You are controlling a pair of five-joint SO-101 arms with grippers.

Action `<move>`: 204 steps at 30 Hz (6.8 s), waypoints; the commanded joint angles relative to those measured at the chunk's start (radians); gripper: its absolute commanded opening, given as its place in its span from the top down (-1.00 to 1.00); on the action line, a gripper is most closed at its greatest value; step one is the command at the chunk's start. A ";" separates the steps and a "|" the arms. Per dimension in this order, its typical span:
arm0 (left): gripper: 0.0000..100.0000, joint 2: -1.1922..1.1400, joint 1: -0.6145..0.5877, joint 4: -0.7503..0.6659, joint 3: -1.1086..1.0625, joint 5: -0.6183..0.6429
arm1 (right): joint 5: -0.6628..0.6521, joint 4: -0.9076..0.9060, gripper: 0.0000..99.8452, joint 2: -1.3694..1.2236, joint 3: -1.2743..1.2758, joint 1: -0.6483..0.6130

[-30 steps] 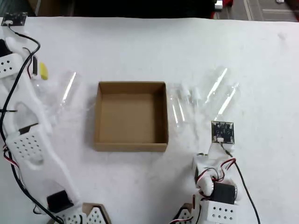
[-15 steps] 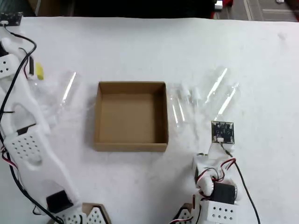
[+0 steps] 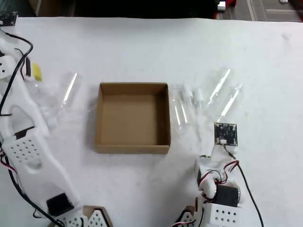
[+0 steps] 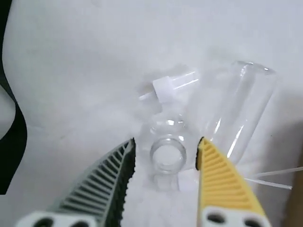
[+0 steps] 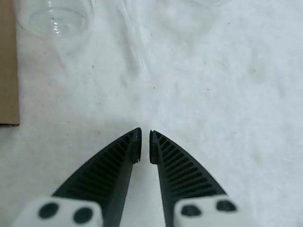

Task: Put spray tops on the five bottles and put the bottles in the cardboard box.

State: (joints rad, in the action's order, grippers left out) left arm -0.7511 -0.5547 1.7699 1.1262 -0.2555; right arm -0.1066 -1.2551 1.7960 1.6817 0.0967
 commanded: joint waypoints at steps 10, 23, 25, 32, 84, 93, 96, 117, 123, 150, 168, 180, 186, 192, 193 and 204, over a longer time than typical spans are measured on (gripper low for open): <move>0.79 0.070 0.035 0.000 -0.005 0.006 | 0.002 -0.012 0.97 0.005 0.009 -0.004; 0.82 0.105 0.035 0.011 -0.005 0.011 | 0.002 -0.012 0.97 0.005 0.009 -0.004; 0.82 0.145 0.035 0.014 -0.014 0.011 | 0.002 -0.012 0.97 0.005 0.009 -0.002; 0.81 0.386 0.107 0.020 -0.118 0.014 | 0.002 -0.012 0.97 0.005 0.009 -0.002; 0.82 0.547 0.599 -0.057 -0.546 0.133 | 0.002 -0.012 0.97 0.005 0.009 -0.002; 0.82 0.536 0.596 -0.121 -0.565 0.133 | 0.002 -0.012 0.97 0.005 0.009 -0.002; 0.82 0.536 0.599 -0.161 -0.626 0.133 | 0.002 -0.012 0.97 0.005 0.009 -0.002; 0.81 0.538 0.595 -0.310 -0.772 0.133 | 0.002 -0.012 0.97 0.005 0.009 -0.001; 0.81 0.538 0.599 -0.310 -0.772 0.133 | 0.002 -0.012 0.97 0.005 0.009 -0.001; 0.81 0.547 0.604 -0.437 -0.941 0.133 | 0.002 -0.012 0.97 0.005 0.009 -0.004; 0.58 0.550 0.593 -0.382 -0.931 0.133 | 0.002 -0.012 0.97 0.005 0.009 -0.004; 0.53 0.542 0.602 -0.163 -0.606 0.133 | 0.002 -0.012 0.97 0.005 0.009 -0.004; 0.50 0.550 0.581 -0.094 -0.509 0.133 | 0.002 -0.012 0.97 0.005 0.009 -0.002; 0.50 0.570 0.415 0.020 -0.236 0.127 | 0.002 -0.012 0.97 0.005 0.009 0.001; 0.50 0.584 0.366 0.020 -0.232 0.126 | 0.002 -0.012 0.97 0.005 0.009 0.001; 0.50 0.708 0.035 0.009 -0.589 -0.219 | 0.002 -0.012 0.97 0.005 0.009 -0.004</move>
State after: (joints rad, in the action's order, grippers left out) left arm -0.1143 -0.4473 1.7868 0.6628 -0.3521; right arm -0.1066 -1.2612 1.7960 1.6817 0.0967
